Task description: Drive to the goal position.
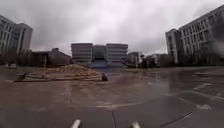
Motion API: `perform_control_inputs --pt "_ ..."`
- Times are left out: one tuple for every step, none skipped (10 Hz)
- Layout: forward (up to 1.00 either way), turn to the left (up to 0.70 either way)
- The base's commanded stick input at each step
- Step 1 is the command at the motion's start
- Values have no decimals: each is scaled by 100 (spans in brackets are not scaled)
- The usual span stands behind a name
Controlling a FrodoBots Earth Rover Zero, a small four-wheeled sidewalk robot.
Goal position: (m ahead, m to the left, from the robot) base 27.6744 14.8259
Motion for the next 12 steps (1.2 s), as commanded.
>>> perform_control_inputs --pt "100 0" --pt "100 -1" --pt "100 -2" --pt "100 -3" --pt "100 -3" --pt "100 -21" --pt "100 -39" --pt "100 -32" --pt "100 -16" --pt "100 -2" --pt "100 0" --pt "100 0"
